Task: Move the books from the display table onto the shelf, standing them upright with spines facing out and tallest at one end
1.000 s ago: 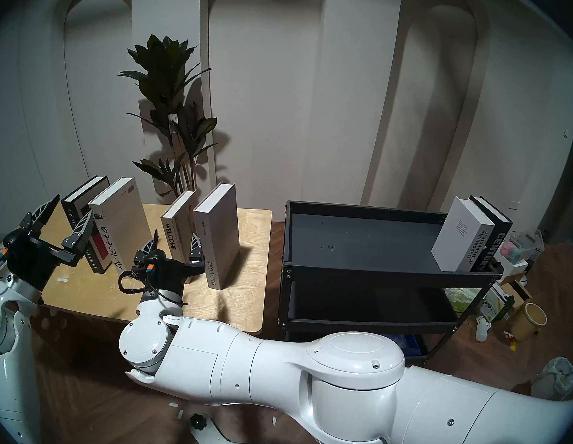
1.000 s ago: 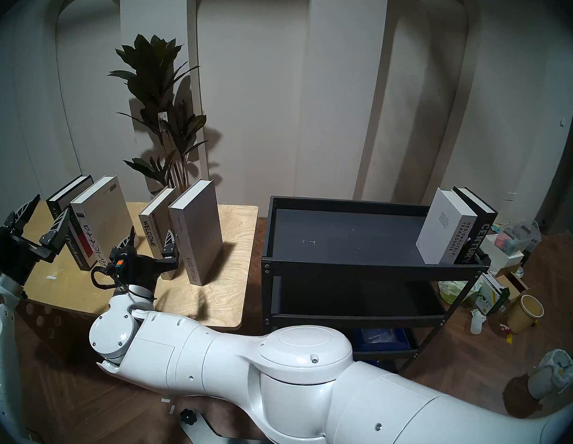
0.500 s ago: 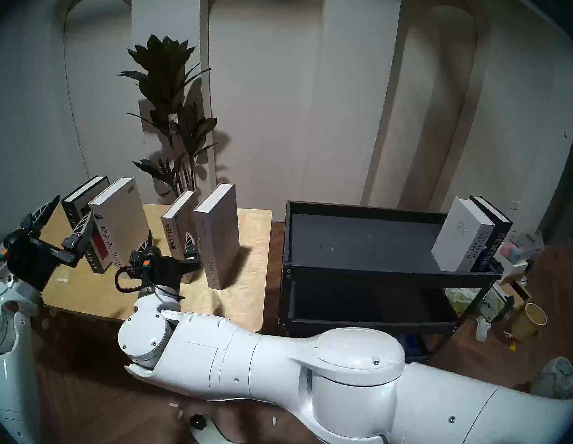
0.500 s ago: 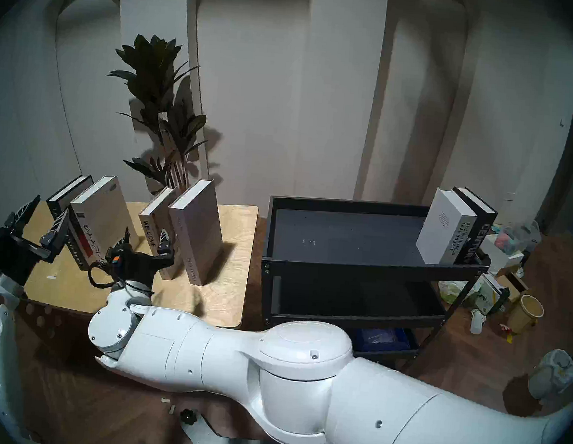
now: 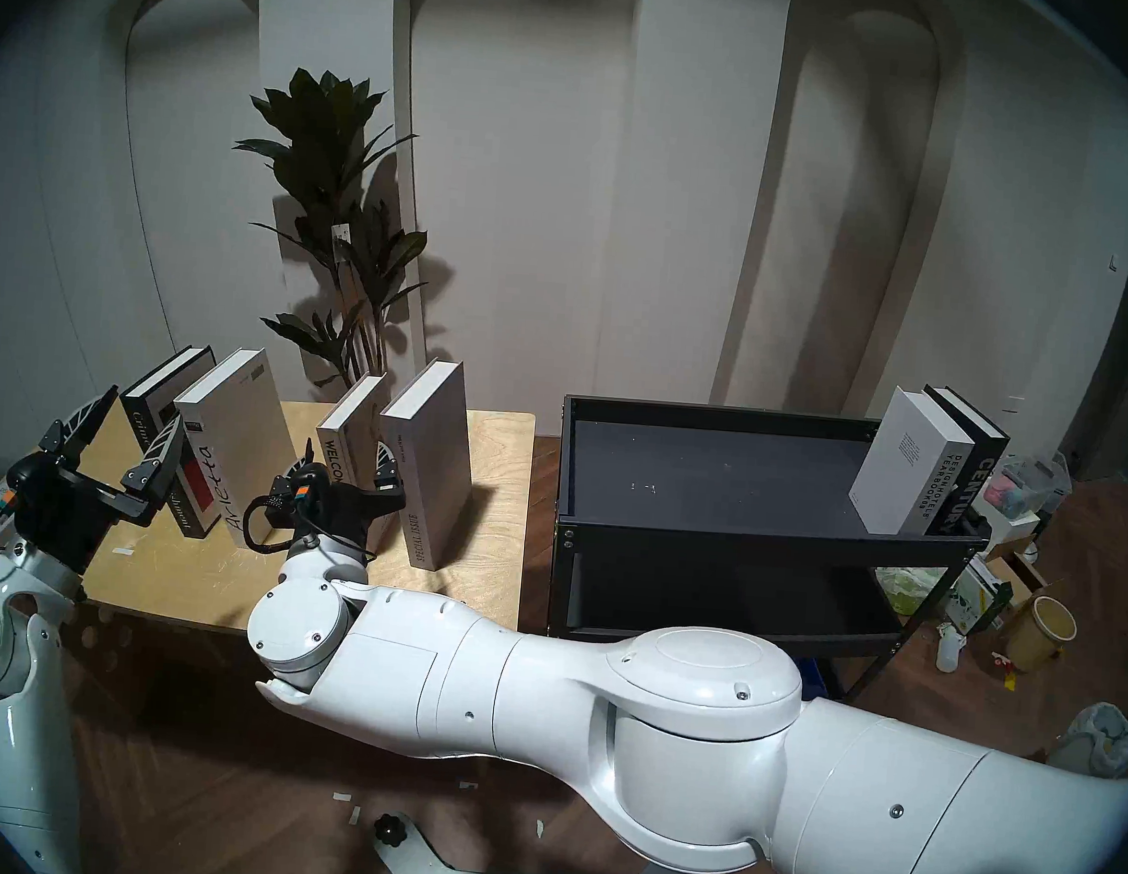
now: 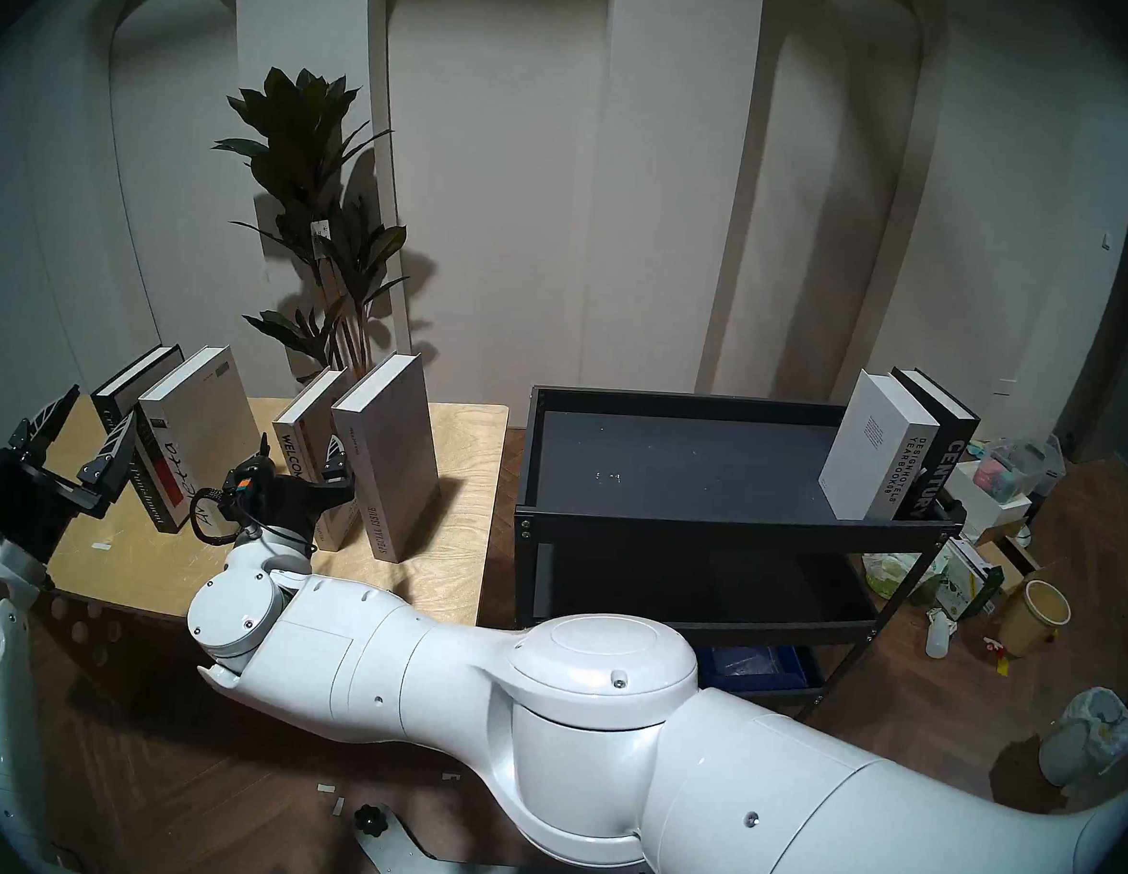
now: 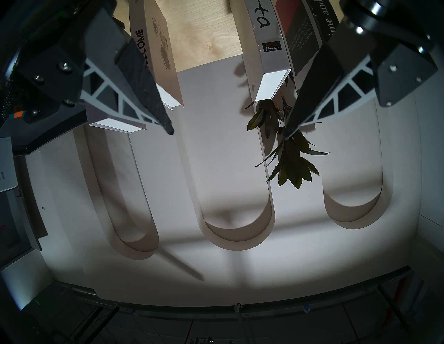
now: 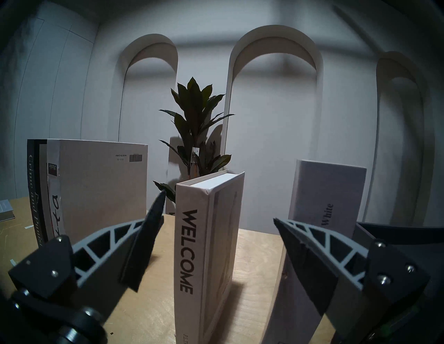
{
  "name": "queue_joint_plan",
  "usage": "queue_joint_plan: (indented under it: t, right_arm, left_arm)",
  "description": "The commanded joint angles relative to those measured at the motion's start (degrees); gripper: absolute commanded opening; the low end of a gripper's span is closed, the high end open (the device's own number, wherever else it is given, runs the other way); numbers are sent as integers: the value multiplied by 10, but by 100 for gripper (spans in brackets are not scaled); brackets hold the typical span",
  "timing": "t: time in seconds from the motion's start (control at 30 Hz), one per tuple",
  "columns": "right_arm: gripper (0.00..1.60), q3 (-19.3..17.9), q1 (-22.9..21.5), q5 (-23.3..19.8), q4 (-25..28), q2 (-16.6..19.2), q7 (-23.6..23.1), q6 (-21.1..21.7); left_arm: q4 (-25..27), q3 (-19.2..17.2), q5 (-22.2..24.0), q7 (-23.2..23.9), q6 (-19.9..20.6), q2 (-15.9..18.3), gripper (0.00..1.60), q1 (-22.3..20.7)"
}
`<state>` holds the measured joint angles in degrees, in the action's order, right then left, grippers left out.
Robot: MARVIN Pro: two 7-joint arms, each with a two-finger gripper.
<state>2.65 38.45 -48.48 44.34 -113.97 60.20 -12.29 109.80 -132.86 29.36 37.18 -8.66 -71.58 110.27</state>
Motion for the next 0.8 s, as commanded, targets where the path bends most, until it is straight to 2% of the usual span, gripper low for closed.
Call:
queue_joint_plan:
  t: [0.0, 0.77]
  right_arm:
    - [160, -4, -15, 1, 5, -10, -14, 3]
    - [160, -13, -31, -5, 4, -10, -55, 28]
  left_arm:
    - [6, -1, 0, 0, -2, 3, 160, -3]
    - [2, -1, 1, 0, -2, 3, 160, -3]
